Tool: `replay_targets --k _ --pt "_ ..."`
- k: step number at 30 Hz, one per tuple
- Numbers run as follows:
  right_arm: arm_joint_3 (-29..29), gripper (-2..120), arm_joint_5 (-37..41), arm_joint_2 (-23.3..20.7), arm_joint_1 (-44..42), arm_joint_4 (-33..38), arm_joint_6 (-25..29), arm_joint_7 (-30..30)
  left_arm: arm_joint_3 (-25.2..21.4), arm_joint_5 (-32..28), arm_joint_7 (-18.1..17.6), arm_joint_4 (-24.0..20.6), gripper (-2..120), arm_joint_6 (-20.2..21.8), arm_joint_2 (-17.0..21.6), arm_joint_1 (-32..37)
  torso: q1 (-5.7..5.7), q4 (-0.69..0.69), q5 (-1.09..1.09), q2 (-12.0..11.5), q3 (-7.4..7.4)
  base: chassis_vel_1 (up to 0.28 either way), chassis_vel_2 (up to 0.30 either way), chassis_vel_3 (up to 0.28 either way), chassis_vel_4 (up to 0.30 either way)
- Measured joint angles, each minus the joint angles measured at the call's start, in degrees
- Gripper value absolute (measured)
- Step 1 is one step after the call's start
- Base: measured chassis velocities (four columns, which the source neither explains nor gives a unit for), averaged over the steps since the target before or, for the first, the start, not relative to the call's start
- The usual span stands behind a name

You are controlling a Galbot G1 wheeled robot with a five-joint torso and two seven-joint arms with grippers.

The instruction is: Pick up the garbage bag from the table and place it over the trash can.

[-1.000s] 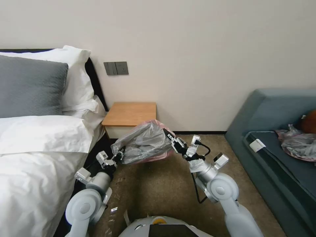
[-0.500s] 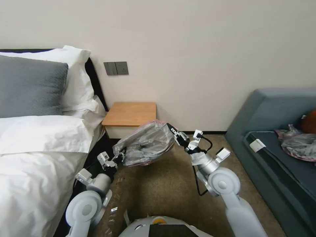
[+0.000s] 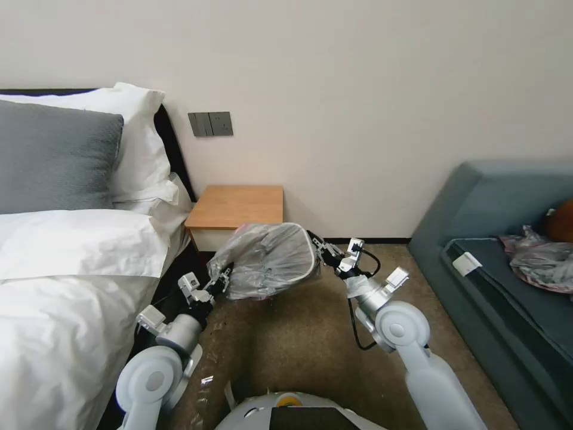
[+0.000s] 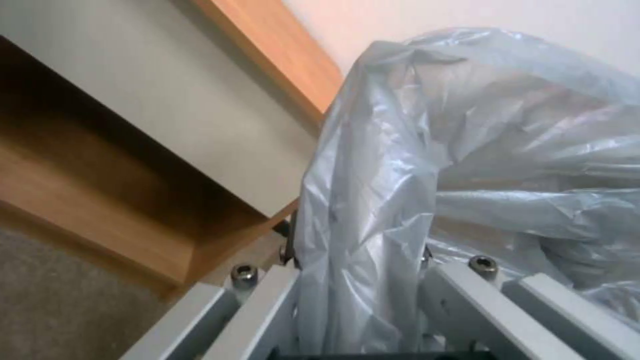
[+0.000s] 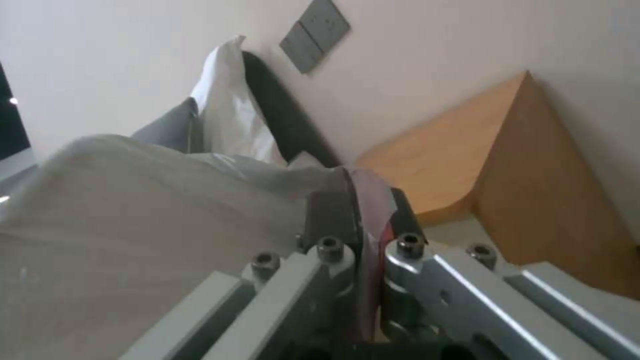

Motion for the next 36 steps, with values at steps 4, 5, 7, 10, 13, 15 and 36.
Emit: replay_targets --k 4,5,7,10,13,15,36 --pt "0.07 0 -0.82 0.02 0.32 -1.08 0.39 -0.82 -0.17 -0.55 0.53 -0.11 5 -0.01 -0.05 0.09 0.00 0.00 0.00 0.00 0.00 0.000 0.000 0.000 0.000" --pt "0.07 0 -0.82 0.02 0.32 -1.08 0.39 -0.82 -0.17 -0.55 0.53 -0.11 5 -0.01 -0.05 0.09 0.00 0.00 0.00 0.00 0.00 0.000 0.000 0.000 0.000" --pt "0.13 0 -1.53 0.05 0.58 -1.66 0.60 -0.93 -0.18 -0.77 0.61 -0.27 5 0.00 -0.07 0.22 0.00 0.01 0.00 0.00 0.00 0.000 0.000 0.000 0.000" --pt "0.36 0 -2.00 0.01 0.45 -1.85 0.67 -1.28 -0.18 -0.84 0.63 -0.32 5 0.00 -0.11 0.28 0.00 0.01 0.00 0.00 0.00 0.000 0.000 0.000 0.000" --pt "1.18 10 -2.36 -0.49 -0.77 -1.22 0.55 -2.26 -0.25 -0.72 0.48 -0.34 5 0.00 -0.12 0.20 0.00 0.01 0.00 0.00 0.00 0.000 0.000 0.000 0.000" --pt "1.51 15 -2.61 -0.69 -1.35 -0.99 0.56 -2.65 -0.28 -0.41 0.26 -0.30 5 -0.01 -0.12 0.10 0.00 0.00 0.00 0.00 0.00 0.000 0.000 0.000 0.000" --pt "4.03 93 -2.95 -0.29 -8.05 4.16 2.09 -4.40 -0.36 1.54 -2.37 1.31 5 -0.70 0.31 -1.25 0.00 0.00 0.00 0.00 0.00 0.000 0.000 0.000 0.000"
